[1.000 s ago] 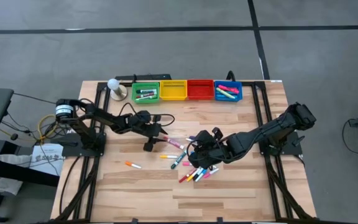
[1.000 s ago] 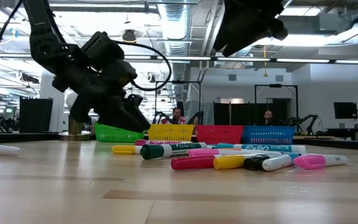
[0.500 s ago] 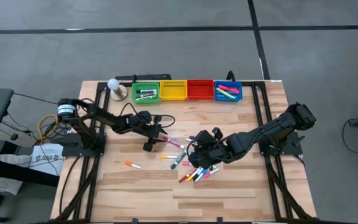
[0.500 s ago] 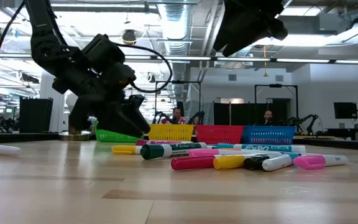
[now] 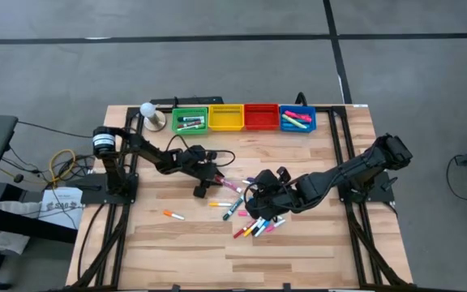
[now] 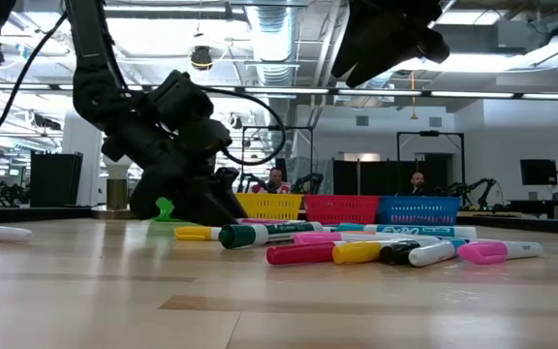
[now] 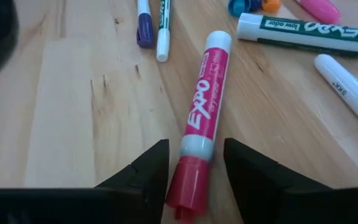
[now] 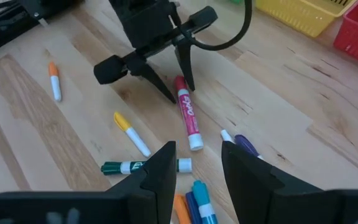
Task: Pick & Place Markers
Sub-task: Put the pink marker pen into the green basket
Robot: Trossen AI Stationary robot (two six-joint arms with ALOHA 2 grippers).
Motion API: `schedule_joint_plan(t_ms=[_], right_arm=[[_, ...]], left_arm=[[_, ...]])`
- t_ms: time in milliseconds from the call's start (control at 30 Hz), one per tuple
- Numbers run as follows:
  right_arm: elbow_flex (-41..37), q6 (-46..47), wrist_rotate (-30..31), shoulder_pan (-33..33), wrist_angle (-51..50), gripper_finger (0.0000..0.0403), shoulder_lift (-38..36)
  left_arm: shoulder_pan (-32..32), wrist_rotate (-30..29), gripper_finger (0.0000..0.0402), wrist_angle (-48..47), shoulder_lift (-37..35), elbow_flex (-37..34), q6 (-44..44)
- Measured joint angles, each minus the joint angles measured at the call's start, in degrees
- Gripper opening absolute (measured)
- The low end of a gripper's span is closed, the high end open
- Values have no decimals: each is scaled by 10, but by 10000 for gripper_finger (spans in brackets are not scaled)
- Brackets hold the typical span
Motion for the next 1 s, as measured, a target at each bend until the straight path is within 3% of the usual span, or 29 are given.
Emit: schedule_joint_plan(t_ms=[333, 467, 667, 833, 1000], right_arm=[[0, 0, 0, 10, 0, 118, 0], [0, -1, 0, 10, 0, 118, 0], [0, -5, 0, 10, -1, 118, 0], [0, -22, 1, 10, 0, 118, 0], [0, -35, 33, 10, -1, 118, 0]], left_arm=[[-16, -10, 64, 5, -3, -31, -107], [-31, -7, 64, 6, -3, -33, -170], [-57, -41, 65, -15, -38, -37, -198], [-83, -134, 68, -53, -129, -38, -192], [-83, -295, 71, -161, -226, -38, -187]])
